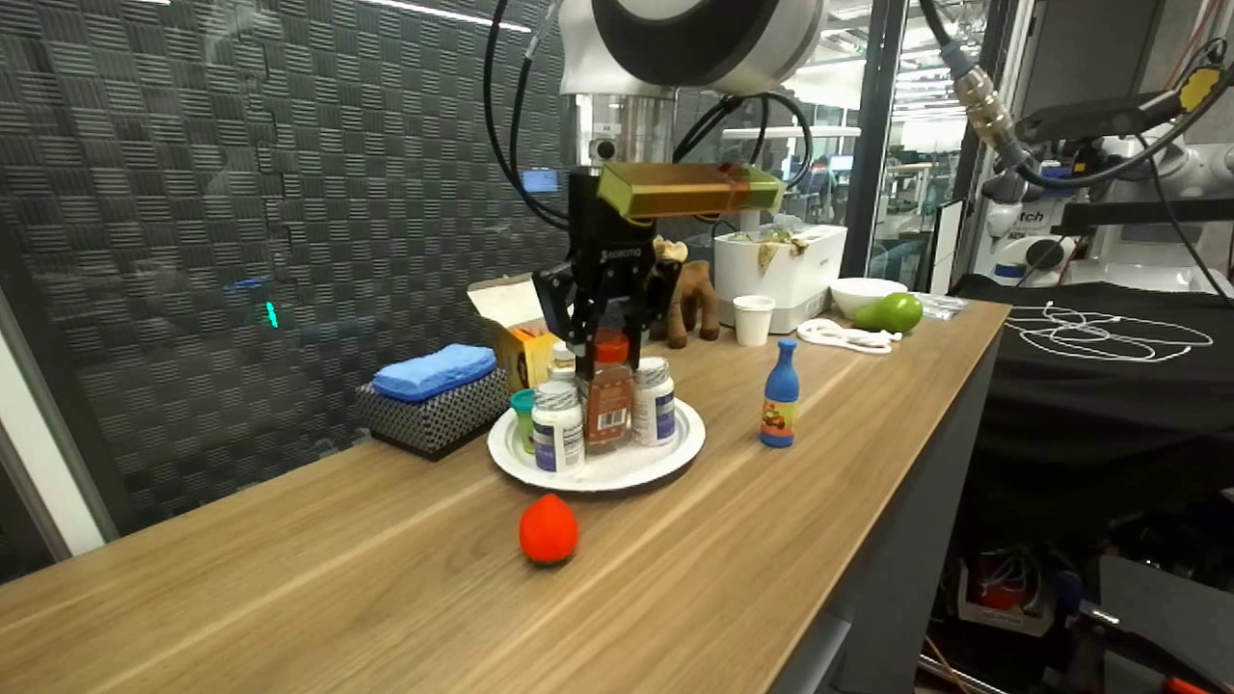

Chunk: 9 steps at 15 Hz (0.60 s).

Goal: Pick up all the objects surrounding the white plate and arrange them on the plate

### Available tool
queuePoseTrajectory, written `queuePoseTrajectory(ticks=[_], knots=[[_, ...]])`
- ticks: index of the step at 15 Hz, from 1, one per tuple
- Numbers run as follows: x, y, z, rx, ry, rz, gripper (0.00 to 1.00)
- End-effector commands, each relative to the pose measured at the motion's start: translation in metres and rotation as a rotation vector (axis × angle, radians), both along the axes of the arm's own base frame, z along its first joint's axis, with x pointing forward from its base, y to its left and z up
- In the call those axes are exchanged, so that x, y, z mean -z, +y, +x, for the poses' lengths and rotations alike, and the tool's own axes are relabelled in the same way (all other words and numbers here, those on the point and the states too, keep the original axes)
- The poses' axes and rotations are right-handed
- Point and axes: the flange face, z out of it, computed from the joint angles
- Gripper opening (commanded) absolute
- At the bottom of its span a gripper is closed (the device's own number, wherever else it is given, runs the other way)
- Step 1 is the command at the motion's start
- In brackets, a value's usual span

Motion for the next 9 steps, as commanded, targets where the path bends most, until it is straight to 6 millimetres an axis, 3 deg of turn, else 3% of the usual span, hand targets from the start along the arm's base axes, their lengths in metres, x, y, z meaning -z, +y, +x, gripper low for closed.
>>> queuePoseTrajectory(ticks=[1, 9], knots=[[-0.012, -0.002, 0.015, -0.038, 0.006, -0.037, 0.24], [0.005, 0.007, 0.017, -0.121, 0.066, -0.052, 0.24]])
